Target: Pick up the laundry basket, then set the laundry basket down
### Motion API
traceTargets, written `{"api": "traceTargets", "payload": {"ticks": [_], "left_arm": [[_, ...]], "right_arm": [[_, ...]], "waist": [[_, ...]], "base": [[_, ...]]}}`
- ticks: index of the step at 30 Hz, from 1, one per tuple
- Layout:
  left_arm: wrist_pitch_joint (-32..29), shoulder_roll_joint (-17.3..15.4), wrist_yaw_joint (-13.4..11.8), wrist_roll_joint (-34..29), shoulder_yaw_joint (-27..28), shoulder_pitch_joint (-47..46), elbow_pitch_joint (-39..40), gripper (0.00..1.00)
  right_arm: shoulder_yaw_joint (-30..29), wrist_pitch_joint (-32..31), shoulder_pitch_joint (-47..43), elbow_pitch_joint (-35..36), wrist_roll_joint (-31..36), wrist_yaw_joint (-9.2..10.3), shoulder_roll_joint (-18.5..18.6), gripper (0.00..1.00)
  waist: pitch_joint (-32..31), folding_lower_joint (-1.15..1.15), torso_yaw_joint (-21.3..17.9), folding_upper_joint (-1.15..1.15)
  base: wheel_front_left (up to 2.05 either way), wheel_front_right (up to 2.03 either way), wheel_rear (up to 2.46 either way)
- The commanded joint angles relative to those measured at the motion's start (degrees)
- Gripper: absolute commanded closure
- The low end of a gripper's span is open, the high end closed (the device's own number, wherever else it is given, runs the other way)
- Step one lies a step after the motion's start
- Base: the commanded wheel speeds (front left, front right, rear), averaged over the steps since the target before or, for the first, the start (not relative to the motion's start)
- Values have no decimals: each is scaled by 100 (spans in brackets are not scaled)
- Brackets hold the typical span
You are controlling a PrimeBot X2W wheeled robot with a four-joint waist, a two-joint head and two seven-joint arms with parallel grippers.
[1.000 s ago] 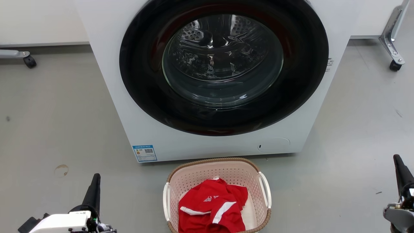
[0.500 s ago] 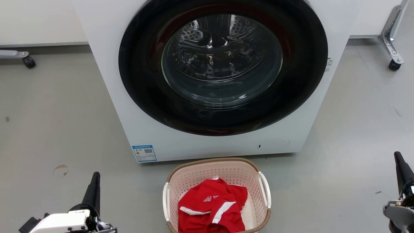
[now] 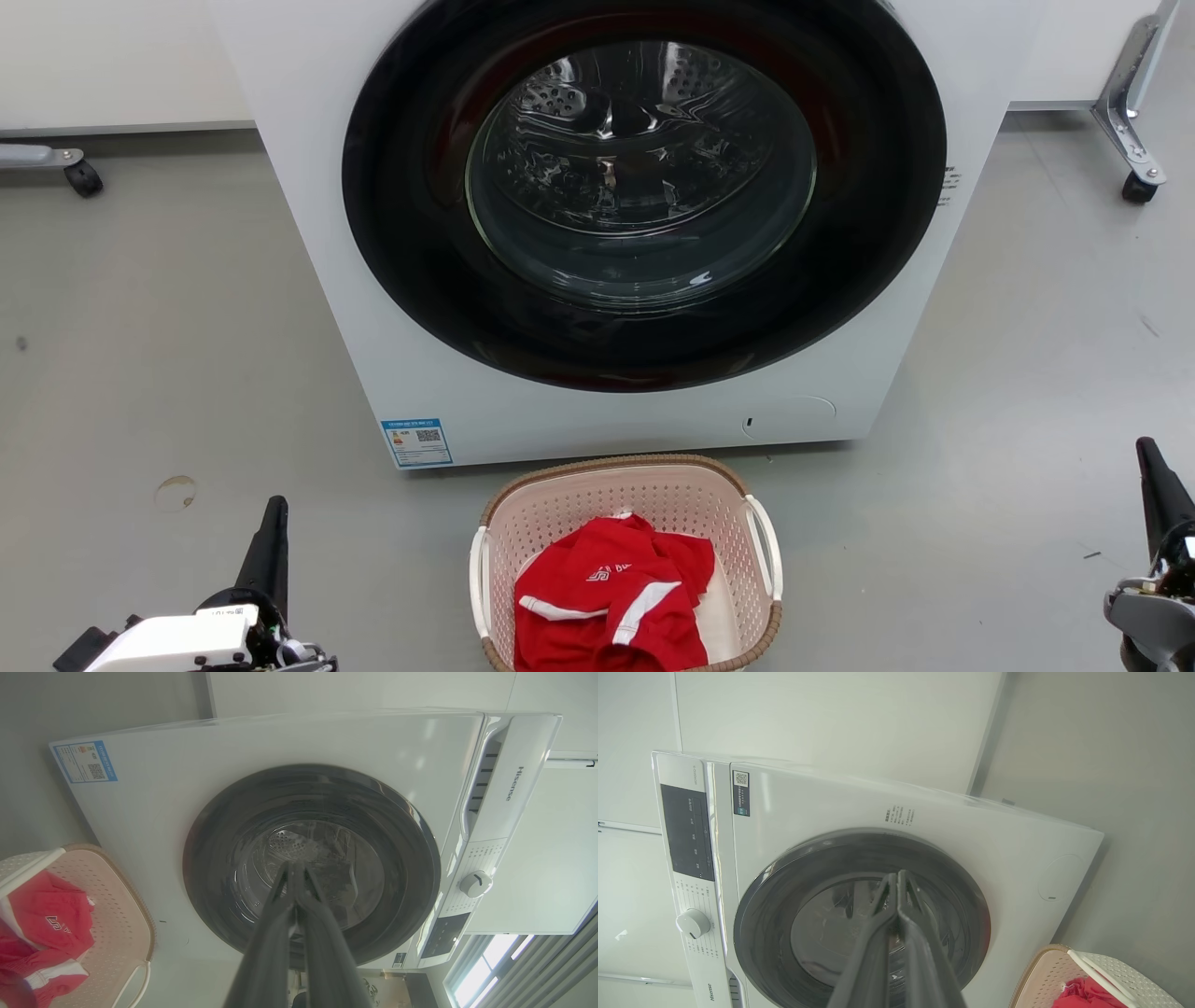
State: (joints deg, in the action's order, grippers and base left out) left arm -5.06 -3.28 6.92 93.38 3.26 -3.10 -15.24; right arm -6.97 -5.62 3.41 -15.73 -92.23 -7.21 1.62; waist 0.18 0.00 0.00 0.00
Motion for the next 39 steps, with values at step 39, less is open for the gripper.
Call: {"api": "traceTargets", "payload": {"ticks": [39], "left_arm": [[-81,-18,57,-58,249,-302,123,100]], "right_arm": [[54,-79,276,171,-1,-28,136,100]], "waist": [[0,0,0,0]], "base": [[0,0,0]]}}
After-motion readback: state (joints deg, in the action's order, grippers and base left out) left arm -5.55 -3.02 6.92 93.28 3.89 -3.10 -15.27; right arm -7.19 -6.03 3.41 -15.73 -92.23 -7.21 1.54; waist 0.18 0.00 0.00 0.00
